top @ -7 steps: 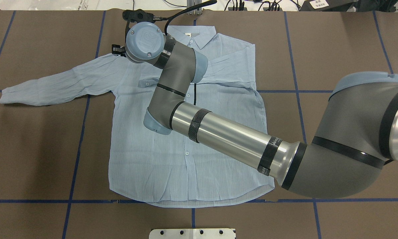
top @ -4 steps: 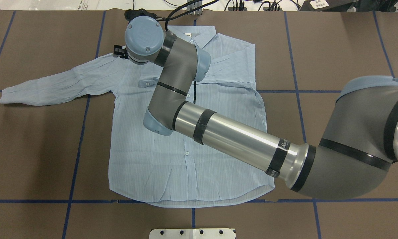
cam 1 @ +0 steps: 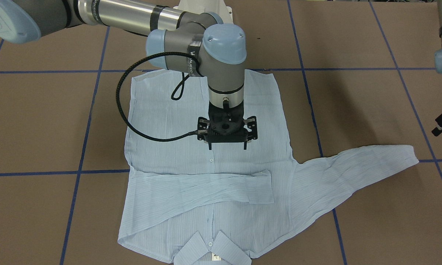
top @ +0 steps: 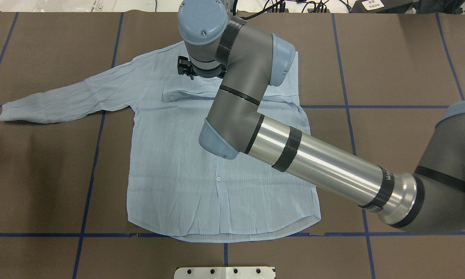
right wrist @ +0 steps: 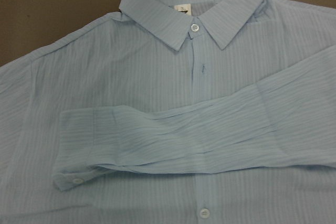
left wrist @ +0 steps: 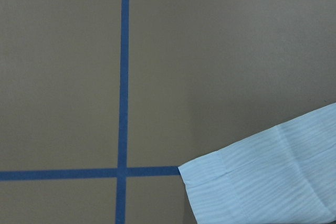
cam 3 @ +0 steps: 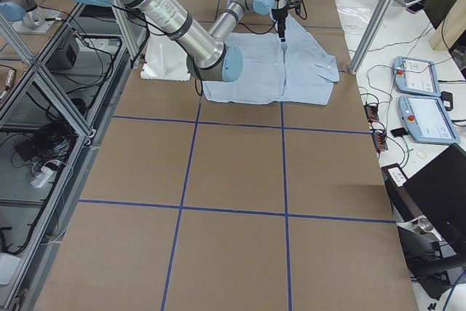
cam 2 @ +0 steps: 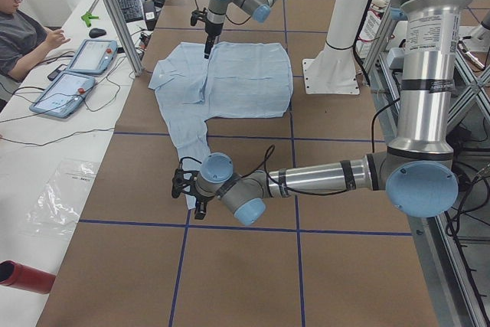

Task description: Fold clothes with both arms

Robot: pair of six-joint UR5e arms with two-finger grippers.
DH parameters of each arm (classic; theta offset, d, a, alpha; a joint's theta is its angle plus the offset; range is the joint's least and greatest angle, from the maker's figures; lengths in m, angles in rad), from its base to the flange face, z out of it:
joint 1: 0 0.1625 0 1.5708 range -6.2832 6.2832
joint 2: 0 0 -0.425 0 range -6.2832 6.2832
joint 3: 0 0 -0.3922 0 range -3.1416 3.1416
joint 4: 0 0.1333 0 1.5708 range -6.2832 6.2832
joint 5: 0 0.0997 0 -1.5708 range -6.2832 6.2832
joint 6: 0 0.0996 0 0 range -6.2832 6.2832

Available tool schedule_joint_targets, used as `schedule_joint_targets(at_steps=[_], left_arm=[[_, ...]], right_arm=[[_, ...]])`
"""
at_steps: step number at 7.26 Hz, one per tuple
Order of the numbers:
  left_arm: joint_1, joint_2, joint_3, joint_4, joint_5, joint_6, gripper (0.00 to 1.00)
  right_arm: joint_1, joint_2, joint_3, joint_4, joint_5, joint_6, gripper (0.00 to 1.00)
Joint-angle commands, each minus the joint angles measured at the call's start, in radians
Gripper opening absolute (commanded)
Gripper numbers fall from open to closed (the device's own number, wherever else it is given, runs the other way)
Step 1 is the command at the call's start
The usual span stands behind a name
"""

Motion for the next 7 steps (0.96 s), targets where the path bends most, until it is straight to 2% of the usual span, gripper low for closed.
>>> schedule_joint_targets(at_steps=[1, 2, 3, 6, 7], left_arm=[[0.115, 0.025, 0.001, -0.082, 0.124, -0.202, 0.89], [0.139, 0.015, 0.001, -0.080, 0.178, -0.217, 0.85], [0.141, 0.000, 0.007, -0.075, 0.179, -0.215, 0.80], [0.143, -0.068, 0.091, -0.074, 0.198, -0.215, 0.74], [0.144, -0.071, 0.096, -0.072, 0.220, -0.215, 0.67]], right_arm=[[0.038, -0.155, 0.242, -0.160, 0.034, -0.119, 1.00], [0.044, -0.204, 0.298, -0.160, 0.053, -0.123, 1.00], [0.044, -0.209, 0.303, -0.159, 0.053, -0.123, 1.00], [0.042, -0.220, 0.301, -0.151, 0.053, -0.123, 1.00], [0.042, -0.220, 0.303, -0.149, 0.053, -0.123, 1.00]])
